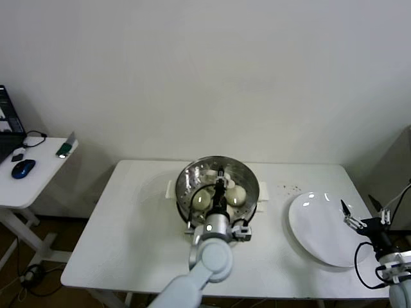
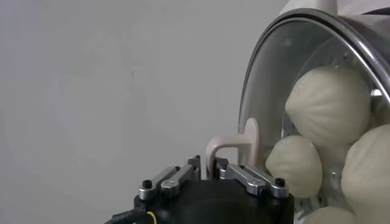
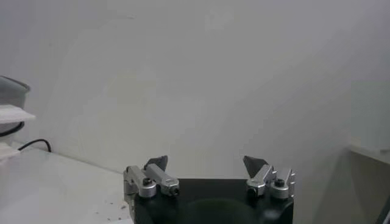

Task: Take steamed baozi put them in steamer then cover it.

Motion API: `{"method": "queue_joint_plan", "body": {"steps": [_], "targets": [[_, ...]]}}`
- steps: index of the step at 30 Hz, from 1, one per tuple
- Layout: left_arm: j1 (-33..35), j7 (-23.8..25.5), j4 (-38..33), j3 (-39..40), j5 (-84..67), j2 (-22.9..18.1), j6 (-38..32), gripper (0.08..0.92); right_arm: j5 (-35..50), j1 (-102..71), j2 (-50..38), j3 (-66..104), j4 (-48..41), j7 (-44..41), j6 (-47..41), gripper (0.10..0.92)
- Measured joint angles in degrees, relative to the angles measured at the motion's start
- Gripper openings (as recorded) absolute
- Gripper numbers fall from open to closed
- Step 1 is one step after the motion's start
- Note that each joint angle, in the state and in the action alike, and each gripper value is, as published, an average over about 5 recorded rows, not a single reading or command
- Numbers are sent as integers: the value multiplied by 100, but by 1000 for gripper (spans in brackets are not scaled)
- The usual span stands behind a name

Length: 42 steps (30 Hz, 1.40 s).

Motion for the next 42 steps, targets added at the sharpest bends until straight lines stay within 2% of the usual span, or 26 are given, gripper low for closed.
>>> {"method": "queue_joint_plan", "body": {"steps": [12,21,26,31,36,42], "targets": [[135,207,-671,-10,-460,457,105,565,24,-62,-20,25,61,-42,-121,823],[408,222,-1546,-199,-1266,1048,152,801,53,-110,-44,47,145,-110,-365,823],[695,59,-2036,-503,-1911,1369,15,822,104,-120,-28,46,212,-117,-483,823],[1098,-429,-2396,-1054,-2878,1625,-455,823,146,-183,-4,0,287,-123,-538,823],[1624,-1026,-2601,-1868,-4217,1722,-1291,823,166,-221,54,-97,362,-116,-563,823],[2313,-1546,-2636,-2983,-5947,1650,-2457,823,196,-252,134,-214,454,-81,-588,823]]}}
